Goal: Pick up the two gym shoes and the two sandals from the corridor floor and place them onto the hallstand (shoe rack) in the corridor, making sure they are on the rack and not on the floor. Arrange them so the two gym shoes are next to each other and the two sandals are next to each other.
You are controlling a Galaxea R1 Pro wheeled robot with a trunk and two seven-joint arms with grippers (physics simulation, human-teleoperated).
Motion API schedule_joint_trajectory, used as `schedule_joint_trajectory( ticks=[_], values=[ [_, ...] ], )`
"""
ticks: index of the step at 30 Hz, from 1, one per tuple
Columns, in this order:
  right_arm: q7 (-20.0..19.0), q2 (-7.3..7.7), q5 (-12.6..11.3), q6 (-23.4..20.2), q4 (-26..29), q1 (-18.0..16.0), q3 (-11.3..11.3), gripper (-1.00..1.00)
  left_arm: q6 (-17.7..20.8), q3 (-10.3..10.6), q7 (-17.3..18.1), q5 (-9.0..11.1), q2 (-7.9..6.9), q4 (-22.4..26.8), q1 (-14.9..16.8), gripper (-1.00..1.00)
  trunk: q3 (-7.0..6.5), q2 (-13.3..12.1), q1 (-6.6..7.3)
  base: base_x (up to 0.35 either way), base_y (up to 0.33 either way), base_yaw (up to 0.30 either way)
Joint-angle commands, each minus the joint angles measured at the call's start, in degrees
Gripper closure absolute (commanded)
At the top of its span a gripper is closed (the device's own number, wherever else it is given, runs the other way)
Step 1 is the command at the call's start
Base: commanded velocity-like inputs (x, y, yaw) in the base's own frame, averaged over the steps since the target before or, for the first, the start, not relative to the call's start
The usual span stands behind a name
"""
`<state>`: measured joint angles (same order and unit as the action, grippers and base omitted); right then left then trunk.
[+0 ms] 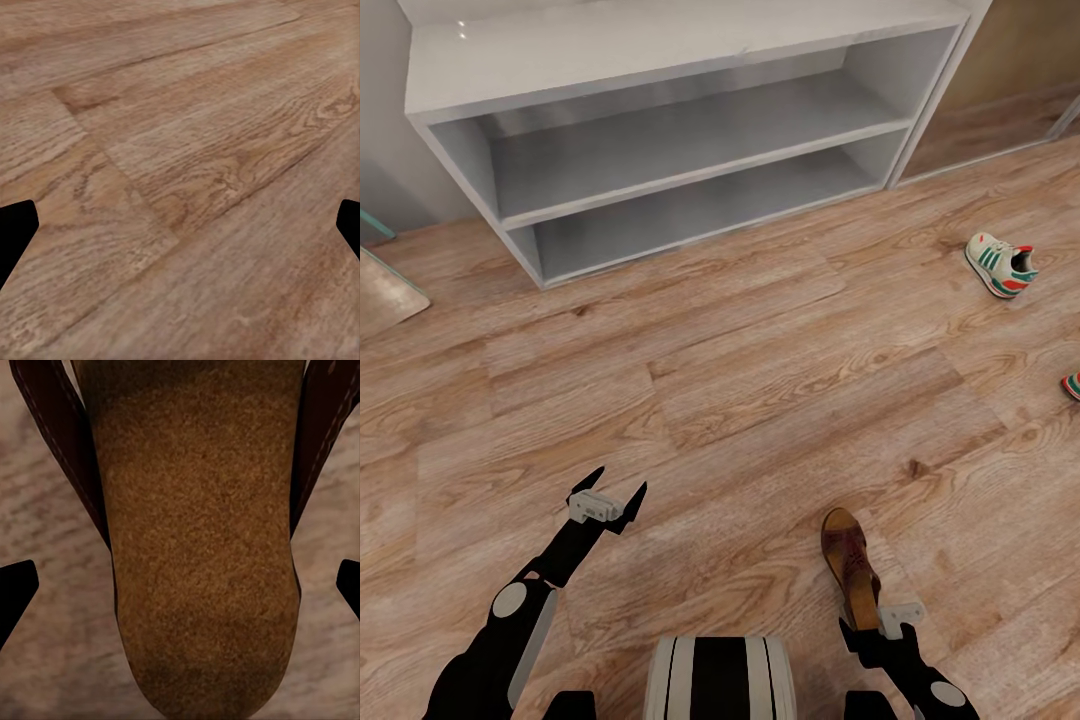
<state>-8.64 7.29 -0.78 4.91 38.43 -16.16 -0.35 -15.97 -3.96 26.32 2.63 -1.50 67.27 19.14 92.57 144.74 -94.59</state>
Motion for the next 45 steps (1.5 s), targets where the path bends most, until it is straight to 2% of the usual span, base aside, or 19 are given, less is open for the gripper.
schedule_joint_trajectory(
  ticks=[1,6,11,29,34,45],
  values=[
    [-0.2,0.01,-0.1,0.2,0.0,0.0,-0.1,-1.0,0.0,-0.1,0.4,0.3,0.01,0.0,0.0,-1.0,0.03,0.0,0.01,0.0,0.0,0.0],
    [-0.2,0.01,-0.1,0.1,0.0,0.0,-0.1,-1.0,0.0,-0.1,0.4,0.3,0.01,0.0,0.0,-1.0,0.03,0.0,0.01,0.0,0.0,0.0],
    [-0.2,0.01,-0.1,0.1,0.0,0.0,-0.1,-1.0,0.0,-0.1,0.4,0.3,0.01,0.0,0.0,-1.0,1.27,0.1,-0.12,0.0,0.0,-0.065],
    [-0.2,0.01,-0.1,0.1,0.0,0.0,0.0,-1.0,0.0,-0.1,0.4,0.3,0.01,0.0,0.0,-1.0,1.45,0.1,-0.12,0.0,0.0,-0.026],
    [-0.2,0.01,-0.1,0.1,0.0,0.0,-0.1,-1.0,0.0,-0.1,0.4,0.3,0.01,0.0,0.0,-1.0,2.56,0.1,-0.25,0.0,0.0,0.0],
    [-0.2,0.01,-0.1,0.1,0.0,0.0,-0.1,-1.0,0.0,-0.1,0.3,0.3,0.04,0.0,0.0,-1.0,2.56,0.1,-0.25,0.0,0.0,0.0]
  ],
)
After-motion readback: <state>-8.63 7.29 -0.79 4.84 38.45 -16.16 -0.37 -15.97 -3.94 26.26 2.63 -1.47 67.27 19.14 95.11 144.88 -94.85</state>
